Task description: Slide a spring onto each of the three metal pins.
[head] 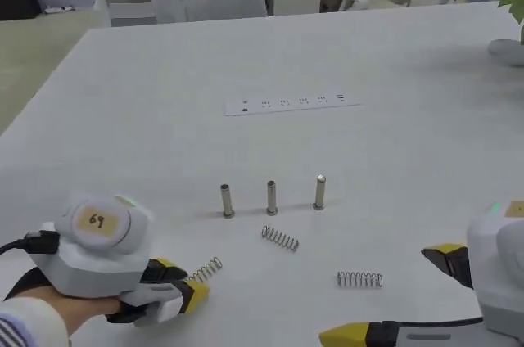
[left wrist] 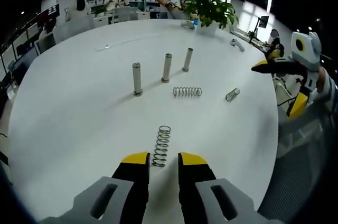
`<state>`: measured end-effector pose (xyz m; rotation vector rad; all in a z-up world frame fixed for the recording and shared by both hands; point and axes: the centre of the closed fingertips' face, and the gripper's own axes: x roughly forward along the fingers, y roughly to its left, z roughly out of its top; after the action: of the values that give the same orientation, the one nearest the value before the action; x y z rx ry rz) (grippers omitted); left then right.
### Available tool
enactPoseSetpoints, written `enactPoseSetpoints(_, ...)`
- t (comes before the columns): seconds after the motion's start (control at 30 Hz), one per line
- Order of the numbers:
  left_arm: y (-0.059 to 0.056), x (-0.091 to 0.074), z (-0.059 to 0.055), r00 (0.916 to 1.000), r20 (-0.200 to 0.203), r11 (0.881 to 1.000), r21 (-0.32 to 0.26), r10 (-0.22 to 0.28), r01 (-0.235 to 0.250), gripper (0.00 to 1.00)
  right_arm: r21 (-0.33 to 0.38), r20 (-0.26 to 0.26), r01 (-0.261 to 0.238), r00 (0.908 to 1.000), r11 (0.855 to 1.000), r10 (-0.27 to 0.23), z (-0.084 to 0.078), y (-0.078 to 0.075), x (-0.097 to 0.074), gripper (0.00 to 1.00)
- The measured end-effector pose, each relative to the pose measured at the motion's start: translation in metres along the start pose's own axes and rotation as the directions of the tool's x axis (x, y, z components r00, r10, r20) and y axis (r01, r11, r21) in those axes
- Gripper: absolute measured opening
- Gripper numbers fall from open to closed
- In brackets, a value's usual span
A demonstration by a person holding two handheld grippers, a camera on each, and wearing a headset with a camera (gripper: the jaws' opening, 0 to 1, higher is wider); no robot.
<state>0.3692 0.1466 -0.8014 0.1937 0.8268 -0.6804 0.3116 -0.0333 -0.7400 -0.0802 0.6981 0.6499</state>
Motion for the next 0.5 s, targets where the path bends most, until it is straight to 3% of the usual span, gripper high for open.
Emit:
enactPoseSetpoints(0.23, -0.0022, 0.0024, 0.0018, 1.0000, 0.002, 1.000, 0.013, -0.005, 0.005, 0.06, 0.005, -0.007, -0.001, 1.0000, 1.000, 0.001, -0.0024, 0.0000, 0.0006, 0.96)
enactPoseSetpoints(0.5, 0.0001, 0.0033, -0.0049, 0.9995, -0.030, 0.998, 0.061, 0.005, -0.003, 0.03, 0.005, 0.001, -0.003, 1.0000, 1.000, 0.003, -0.0001, 0.0005, 0.0001, 0.96)
